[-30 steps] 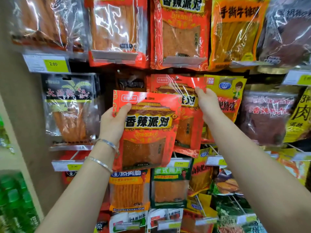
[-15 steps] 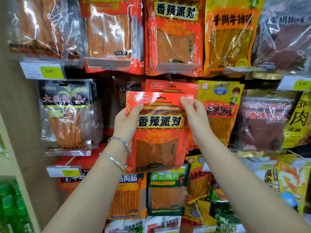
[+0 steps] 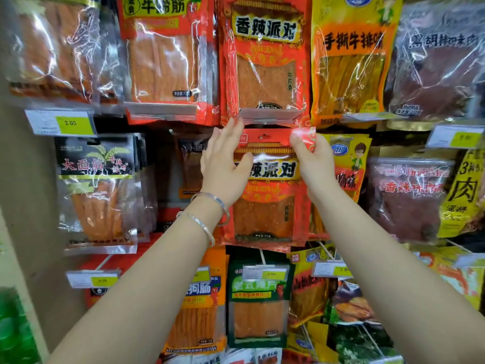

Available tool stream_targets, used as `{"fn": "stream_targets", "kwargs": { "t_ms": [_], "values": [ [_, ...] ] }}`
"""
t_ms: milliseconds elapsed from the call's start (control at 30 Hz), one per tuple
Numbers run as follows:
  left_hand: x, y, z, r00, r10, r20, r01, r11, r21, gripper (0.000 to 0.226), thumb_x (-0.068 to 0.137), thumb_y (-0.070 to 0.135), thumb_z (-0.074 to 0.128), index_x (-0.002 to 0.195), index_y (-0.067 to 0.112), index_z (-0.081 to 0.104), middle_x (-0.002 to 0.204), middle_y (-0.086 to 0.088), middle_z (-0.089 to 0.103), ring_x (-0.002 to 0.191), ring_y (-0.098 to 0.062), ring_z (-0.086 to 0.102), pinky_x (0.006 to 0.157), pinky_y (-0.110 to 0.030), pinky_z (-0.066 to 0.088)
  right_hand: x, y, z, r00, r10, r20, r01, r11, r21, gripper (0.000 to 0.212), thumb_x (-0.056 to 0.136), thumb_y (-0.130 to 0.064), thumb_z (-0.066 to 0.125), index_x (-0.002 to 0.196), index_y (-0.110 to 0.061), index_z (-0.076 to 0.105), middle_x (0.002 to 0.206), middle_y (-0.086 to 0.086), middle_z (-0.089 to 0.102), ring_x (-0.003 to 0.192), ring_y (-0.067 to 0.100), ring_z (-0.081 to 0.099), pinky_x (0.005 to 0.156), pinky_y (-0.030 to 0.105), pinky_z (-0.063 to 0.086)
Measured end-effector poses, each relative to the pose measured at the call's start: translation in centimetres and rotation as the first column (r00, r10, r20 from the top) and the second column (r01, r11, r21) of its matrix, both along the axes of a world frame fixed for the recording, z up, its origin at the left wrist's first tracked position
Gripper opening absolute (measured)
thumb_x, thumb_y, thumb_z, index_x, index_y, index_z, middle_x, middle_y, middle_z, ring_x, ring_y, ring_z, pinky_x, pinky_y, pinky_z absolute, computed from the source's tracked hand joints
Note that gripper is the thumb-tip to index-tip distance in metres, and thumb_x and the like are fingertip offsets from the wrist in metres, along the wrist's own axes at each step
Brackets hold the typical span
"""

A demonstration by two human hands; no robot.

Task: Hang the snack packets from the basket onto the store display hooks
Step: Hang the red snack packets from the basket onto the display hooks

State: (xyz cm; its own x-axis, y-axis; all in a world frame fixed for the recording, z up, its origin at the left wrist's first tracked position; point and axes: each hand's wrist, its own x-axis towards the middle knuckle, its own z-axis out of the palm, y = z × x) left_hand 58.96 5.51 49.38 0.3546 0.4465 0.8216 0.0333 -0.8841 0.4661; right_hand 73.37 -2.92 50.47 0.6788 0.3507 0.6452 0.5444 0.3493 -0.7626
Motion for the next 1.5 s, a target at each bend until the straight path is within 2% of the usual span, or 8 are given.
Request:
{"fn": "stream_targets", "kwargs": {
  "t_ms": [133, 233, 433, 600, 800, 1133, 1333, 1500],
  "values": [
    [0.3, 0.1, -0.1, 0.997, -0.068, 0.040, 0.069, 0.997, -0.017, 0.052, 0.089, 0.027, 0.047, 0.139, 0.039, 0.038, 0.154, 0.012, 0.021, 0.145, -0.015, 0.005, 0.117, -0.049, 0.009, 0.8, 1.3, 0.1, 1.000, -0.007, 0.010, 0.008, 0.999, -0.042, 0.020, 0.091, -0.035, 0.057, 0.105, -0.020, 0.060, 0.105, -0.005, 0.064, 0.104, 0.015, 0.059, 0.092, 0.038, 0.047],
    [0.3, 0.3, -0.2, 0.991, -0.114, 0.066, 0.115, 0.993, -0.025, 0.050, 0.088, 0.020, 0.047, 0.135, 0.037, 0.044, 0.153, 0.011, 0.024, 0.144, -0.015, 0.009, 0.117, -0.046, 0.013, 1.3, 2.2, -0.2, 0.999, -0.039, -0.029, 0.036, 0.993, -0.111, 0.051, 0.092, -0.040, 0.056, 0.133, -0.012, 0.047, 0.137, 0.003, 0.050, 0.129, 0.020, 0.043, 0.097, 0.028, 0.034],
    [0.9, 2.1, -3.0, 0.996, -0.052, 0.066, 0.059, 0.993, -0.106, 0.054, 0.085, 0.022, 0.056, 0.136, 0.033, 0.040, 0.153, 0.002, 0.023, 0.142, -0.013, 0.016, 0.116, -0.042, 0.018, 1.9, 2.1, -2.8, 0.989, -0.139, 0.059, 0.142, 0.988, -0.057, 0.042, 0.085, -0.028, 0.067, 0.118, -0.017, 0.044, 0.094, -0.014, 0.051, 0.084, -0.002, 0.052, 0.075, 0.022, 0.044],
    [1.4, 4.6, -7.9, 0.998, -0.009, -0.057, -0.014, 0.922, -0.386, 0.065, 0.082, 0.014, 0.062, 0.138, 0.017, 0.029, 0.140, -0.009, 0.033, 0.131, -0.025, 0.035, 0.109, -0.042, 0.032, 2.1, 1.5, -8.0, 0.871, -0.301, 0.389, 0.388, 0.906, -0.167, 0.070, 0.080, -0.017, 0.068, 0.141, -0.023, 0.034, 0.135, 0.010, 0.040, 0.124, 0.024, 0.040, 0.103, 0.036, 0.036],
    [1.9, 5.2, -11.9, 0.982, -0.051, -0.180, -0.028, 0.911, -0.412, 0.057, 0.082, 0.003, 0.056, 0.127, 0.029, 0.032, 0.125, -0.007, 0.044, 0.113, -0.029, 0.049, 0.095, -0.043, 0.045, 2.7, 2.0, -13.9, 0.636, -0.162, 0.755, 0.640, 0.657, -0.398, 0.075, 0.080, -0.030, 0.071, 0.145, -0.024, 0.033, 0.150, 0.011, 0.029, 0.133, 0.032, 0.031, 0.103, 0.045, 0.035],
    [3.6, 6.8, -12.1, 0.930, -0.072, -0.359, -0.148, 0.823, -0.548, 0.069, 0.090, 0.011, 0.050, 0.143, 0.018, 0.007, 0.124, -0.015, 0.052, 0.074, -0.018, 0.050, 0.055, -0.022, 0.038, 2.3, 4.9, -13.1, 0.760, -0.047, 0.648, 0.541, 0.599, -0.591, 0.077, 0.085, -0.014, 0.065, 0.147, -0.024, 0.020, 0.157, 0.008, 0.010, 0.137, 0.033, 0.026, 0.102, 0.040, 0.039],
    [3.5, 7.7, -11.9, 0.931, -0.091, -0.355, -0.145, 0.797, -0.586, 0.062, 0.091, 0.017, 0.052, 0.138, 0.012, 0.014, 0.097, -0.004, 0.054, 0.073, -0.019, 0.052, 0.062, -0.025, 0.038, 1.7, 4.4, -11.6, 0.820, -0.017, 0.573, 0.487, 0.546, -0.682, 0.068, 0.088, -0.018, 0.059, 0.146, -0.023, 0.024, 0.157, 0.009, 0.011, 0.137, 0.033, 0.029, 0.103, 0.042, 0.040],
    [1.0, 6.2, -12.4, 0.947, -0.096, -0.308, -0.114, 0.793, -0.599, 0.066, 0.090, 0.018, 0.054, 0.137, 0.011, 0.009, 0.088, 0.002, 0.049, 0.063, -0.012, 0.049, 0.049, -0.023, 0.032, -0.6, 1.7, -11.7, 0.852, -0.081, 0.517, 0.444, 0.633, -0.634, 0.044, 0.089, -0.027, 0.056, 0.132, -0.021, 0.049, 0.136, 0.005, 0.047, 0.118, 0.026, 0.050, 0.090, 0.036, 0.045]
  ]
}}
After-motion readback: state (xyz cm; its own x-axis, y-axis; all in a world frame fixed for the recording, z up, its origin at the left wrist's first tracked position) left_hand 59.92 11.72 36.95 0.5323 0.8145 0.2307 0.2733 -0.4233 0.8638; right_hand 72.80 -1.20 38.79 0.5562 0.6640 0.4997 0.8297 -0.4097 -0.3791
